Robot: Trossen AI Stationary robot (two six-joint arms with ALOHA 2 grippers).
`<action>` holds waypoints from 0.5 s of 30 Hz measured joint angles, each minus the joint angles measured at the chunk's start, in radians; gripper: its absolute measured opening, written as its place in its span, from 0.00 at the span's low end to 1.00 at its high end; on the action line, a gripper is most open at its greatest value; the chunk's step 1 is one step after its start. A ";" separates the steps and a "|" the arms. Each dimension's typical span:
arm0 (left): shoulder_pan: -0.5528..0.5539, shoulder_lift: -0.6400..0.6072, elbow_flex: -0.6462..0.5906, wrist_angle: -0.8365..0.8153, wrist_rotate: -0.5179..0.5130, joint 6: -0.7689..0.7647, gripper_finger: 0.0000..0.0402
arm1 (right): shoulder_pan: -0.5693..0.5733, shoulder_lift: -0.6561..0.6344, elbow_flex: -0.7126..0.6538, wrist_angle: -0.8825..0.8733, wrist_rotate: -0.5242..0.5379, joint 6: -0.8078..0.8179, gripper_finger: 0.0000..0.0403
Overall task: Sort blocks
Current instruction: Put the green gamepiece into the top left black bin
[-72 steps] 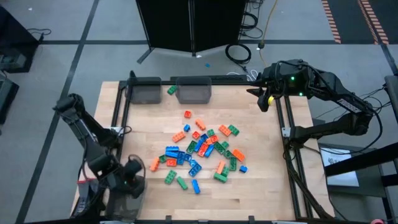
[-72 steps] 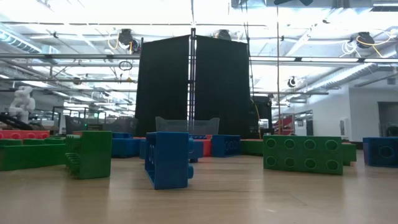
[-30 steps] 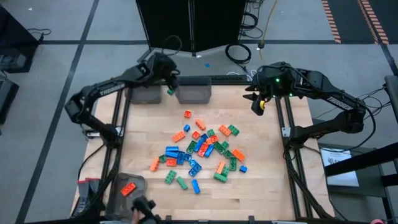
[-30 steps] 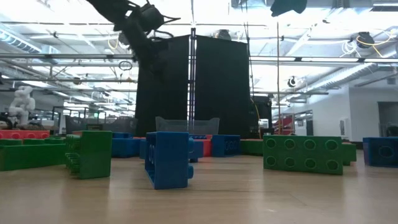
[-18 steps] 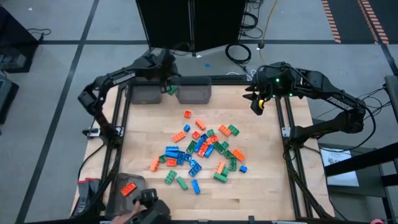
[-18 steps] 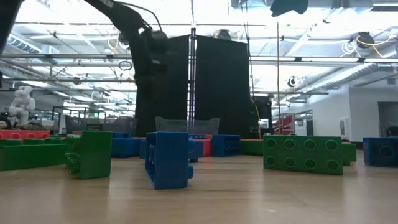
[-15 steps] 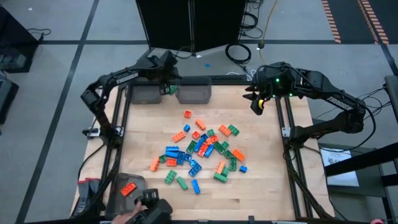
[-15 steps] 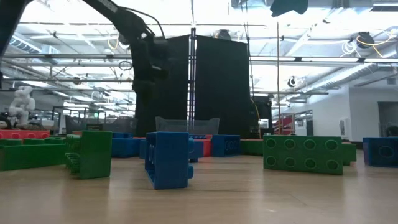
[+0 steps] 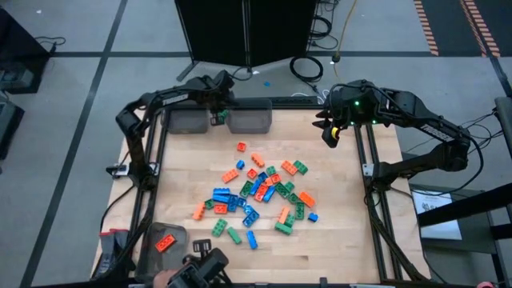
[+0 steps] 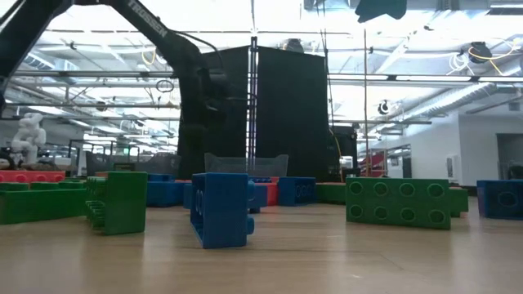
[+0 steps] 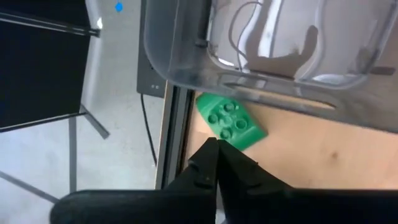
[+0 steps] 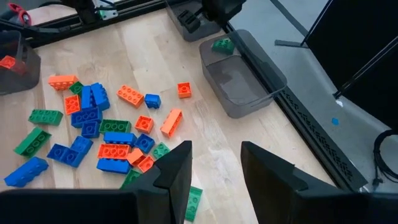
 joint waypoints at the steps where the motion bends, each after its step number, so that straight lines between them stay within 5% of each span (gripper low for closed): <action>1: 0.003 0.007 0.000 0.011 0.001 0.000 0.02 | 0.000 0.000 0.000 0.000 0.000 0.003 0.33; 15: 0.042 0.034 0.000 0.061 0.069 0.010 0.00 | 0.000 0.000 0.000 -0.007 0.000 0.003 0.33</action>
